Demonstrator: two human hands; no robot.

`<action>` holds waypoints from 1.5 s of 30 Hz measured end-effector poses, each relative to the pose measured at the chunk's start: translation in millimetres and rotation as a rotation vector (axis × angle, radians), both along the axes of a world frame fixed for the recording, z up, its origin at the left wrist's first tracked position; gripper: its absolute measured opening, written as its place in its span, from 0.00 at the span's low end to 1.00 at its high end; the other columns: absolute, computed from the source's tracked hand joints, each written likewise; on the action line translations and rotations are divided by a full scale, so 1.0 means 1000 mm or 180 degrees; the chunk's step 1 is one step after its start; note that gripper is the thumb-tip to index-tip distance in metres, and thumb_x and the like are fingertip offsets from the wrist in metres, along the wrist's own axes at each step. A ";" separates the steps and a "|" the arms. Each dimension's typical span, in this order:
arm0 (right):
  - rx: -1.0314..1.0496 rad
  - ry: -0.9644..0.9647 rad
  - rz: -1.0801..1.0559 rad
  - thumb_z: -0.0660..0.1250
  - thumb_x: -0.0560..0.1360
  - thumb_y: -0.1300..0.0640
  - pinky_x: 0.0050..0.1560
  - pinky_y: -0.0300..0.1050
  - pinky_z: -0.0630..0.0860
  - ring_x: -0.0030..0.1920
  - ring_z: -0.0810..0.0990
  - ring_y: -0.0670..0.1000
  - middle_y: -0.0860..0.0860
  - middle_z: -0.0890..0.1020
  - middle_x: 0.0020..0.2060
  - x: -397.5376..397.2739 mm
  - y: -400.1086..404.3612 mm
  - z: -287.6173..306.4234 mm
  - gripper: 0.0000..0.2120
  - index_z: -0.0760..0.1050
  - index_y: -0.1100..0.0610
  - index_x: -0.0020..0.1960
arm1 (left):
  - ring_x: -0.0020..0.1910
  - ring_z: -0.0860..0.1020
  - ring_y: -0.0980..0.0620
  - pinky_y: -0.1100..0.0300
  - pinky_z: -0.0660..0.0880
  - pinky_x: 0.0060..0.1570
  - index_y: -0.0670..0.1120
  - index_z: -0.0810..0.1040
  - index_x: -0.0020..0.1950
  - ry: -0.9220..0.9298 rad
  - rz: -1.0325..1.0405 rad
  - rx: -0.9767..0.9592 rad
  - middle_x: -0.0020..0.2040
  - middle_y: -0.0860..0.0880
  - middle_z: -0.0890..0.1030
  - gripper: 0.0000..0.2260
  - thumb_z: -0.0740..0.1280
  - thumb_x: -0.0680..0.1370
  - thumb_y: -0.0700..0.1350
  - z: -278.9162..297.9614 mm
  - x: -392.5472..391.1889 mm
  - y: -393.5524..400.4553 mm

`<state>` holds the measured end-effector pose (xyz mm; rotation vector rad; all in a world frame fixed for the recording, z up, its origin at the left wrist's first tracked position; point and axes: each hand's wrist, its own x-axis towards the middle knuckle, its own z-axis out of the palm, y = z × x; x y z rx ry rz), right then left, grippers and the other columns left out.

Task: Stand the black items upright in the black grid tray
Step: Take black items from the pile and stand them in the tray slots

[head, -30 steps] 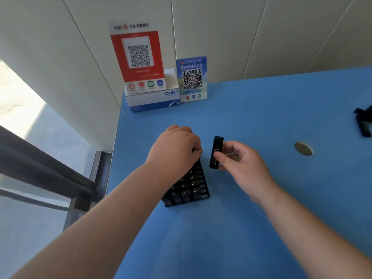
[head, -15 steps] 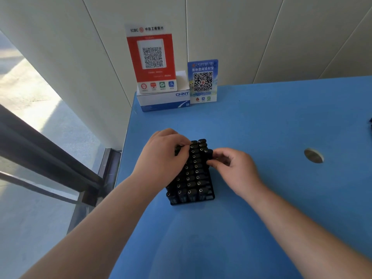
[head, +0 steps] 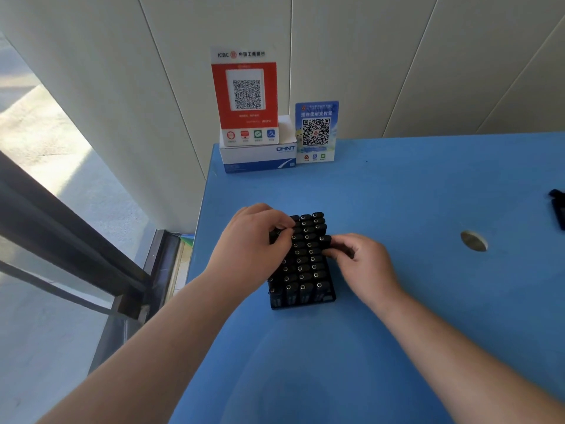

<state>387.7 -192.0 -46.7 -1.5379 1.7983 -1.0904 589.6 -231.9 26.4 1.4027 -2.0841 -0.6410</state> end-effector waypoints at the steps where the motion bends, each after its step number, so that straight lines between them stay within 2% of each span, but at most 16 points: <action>1: 0.0062 -0.0021 -0.0033 0.73 0.74 0.62 0.52 0.36 0.77 0.47 0.83 0.40 0.41 0.86 0.44 0.000 0.000 0.000 0.08 0.86 0.51 0.49 | 0.52 0.75 0.60 0.59 0.73 0.57 0.56 0.83 0.50 0.0018 -0.0011 0.0000 0.46 0.62 0.77 0.06 0.67 0.77 0.47 0.000 0.001 0.001; 5: 0.0287 0.0070 -0.0188 0.74 0.74 0.59 0.53 0.39 0.78 0.46 0.84 0.41 0.42 0.86 0.44 0.000 0.003 0.000 0.05 0.85 0.52 0.49 | 0.56 0.74 0.58 0.61 0.70 0.59 0.56 0.82 0.54 -0.0056 -0.0080 -0.0047 0.48 0.61 0.77 0.08 0.66 0.78 0.47 0.000 0.002 0.005; 8: 0.0307 0.0183 -0.0405 0.76 0.73 0.58 0.52 0.35 0.77 0.46 0.83 0.42 0.43 0.84 0.45 -0.005 0.015 0.002 0.08 0.83 0.52 0.52 | 0.60 0.71 0.56 0.65 0.64 0.59 0.55 0.80 0.59 -0.0359 -0.0140 -0.0213 0.53 0.59 0.77 0.10 0.65 0.78 0.49 -0.001 0.004 0.007; 11: 0.0269 0.0331 -0.0510 0.75 0.74 0.59 0.53 0.39 0.78 0.46 0.82 0.42 0.44 0.83 0.46 -0.014 0.029 0.009 0.09 0.81 0.52 0.53 | 0.63 0.68 0.54 0.66 0.60 0.60 0.53 0.78 0.63 -0.0607 -0.0216 -0.0309 0.58 0.57 0.76 0.13 0.64 0.79 0.51 0.000 0.001 0.012; 18: 0.0042 0.0895 -0.0709 0.75 0.73 0.56 0.58 0.44 0.77 0.50 0.80 0.43 0.42 0.80 0.49 -0.052 0.074 0.046 0.13 0.80 0.52 0.57 | 0.65 0.70 0.47 0.52 0.70 0.64 0.49 0.77 0.66 -0.0887 -0.0717 -0.0788 0.63 0.52 0.76 0.17 0.67 0.77 0.49 0.005 -0.033 0.030; 21: 0.0172 0.1396 -0.0876 0.74 0.73 0.55 0.61 0.43 0.74 0.56 0.79 0.46 0.45 0.80 0.54 -0.075 0.103 0.063 0.17 0.79 0.53 0.61 | 0.66 0.71 0.47 0.51 0.69 0.66 0.49 0.76 0.66 -0.1005 -0.0908 -0.0884 0.64 0.51 0.76 0.19 0.66 0.76 0.49 0.007 -0.057 0.043; 24: 0.0419 0.1835 -0.1085 0.74 0.74 0.53 0.64 0.49 0.74 0.63 0.77 0.51 0.47 0.79 0.62 -0.097 0.139 0.077 0.20 0.77 0.52 0.65 | 0.66 0.71 0.47 0.51 0.70 0.66 0.49 0.76 0.67 -0.1110 -0.1060 -0.0932 0.64 0.51 0.76 0.20 0.66 0.76 0.51 0.008 -0.084 0.058; 26: 0.0522 0.2013 -0.1206 0.73 0.73 0.52 0.65 0.52 0.73 0.64 0.76 0.53 0.47 0.78 0.62 -0.112 0.163 0.084 0.22 0.76 0.52 0.66 | 0.65 0.72 0.46 0.49 0.71 0.64 0.48 0.76 0.66 -0.1197 -0.1122 -0.1000 0.63 0.50 0.76 0.21 0.67 0.75 0.52 0.009 -0.104 0.071; 30: 0.0591 0.2157 -0.1371 0.73 0.73 0.51 0.62 0.52 0.75 0.62 0.76 0.53 0.47 0.77 0.60 -0.144 0.216 0.092 0.23 0.75 0.52 0.67 | 0.67 0.70 0.45 0.50 0.72 0.62 0.48 0.74 0.69 -0.1433 -0.1262 -0.1045 0.66 0.48 0.75 0.24 0.68 0.75 0.54 0.009 -0.145 0.111; 36: 0.0871 0.2151 -0.1587 0.71 0.76 0.49 0.62 0.46 0.72 0.65 0.73 0.51 0.45 0.75 0.64 -0.199 0.294 0.098 0.24 0.72 0.50 0.70 | 0.73 0.63 0.48 0.53 0.64 0.69 0.52 0.64 0.75 -0.1353 -0.1348 -0.0931 0.73 0.51 0.66 0.26 0.62 0.79 0.56 0.011 -0.211 0.171; 45: 0.1020 0.2331 -0.1637 0.70 0.76 0.47 0.65 0.46 0.70 0.65 0.74 0.50 0.45 0.74 0.64 -0.272 0.366 0.105 0.25 0.70 0.49 0.71 | 0.72 0.64 0.47 0.54 0.65 0.68 0.53 0.66 0.74 -0.1291 -0.1589 -0.0913 0.73 0.51 0.67 0.25 0.65 0.78 0.52 0.008 -0.292 0.239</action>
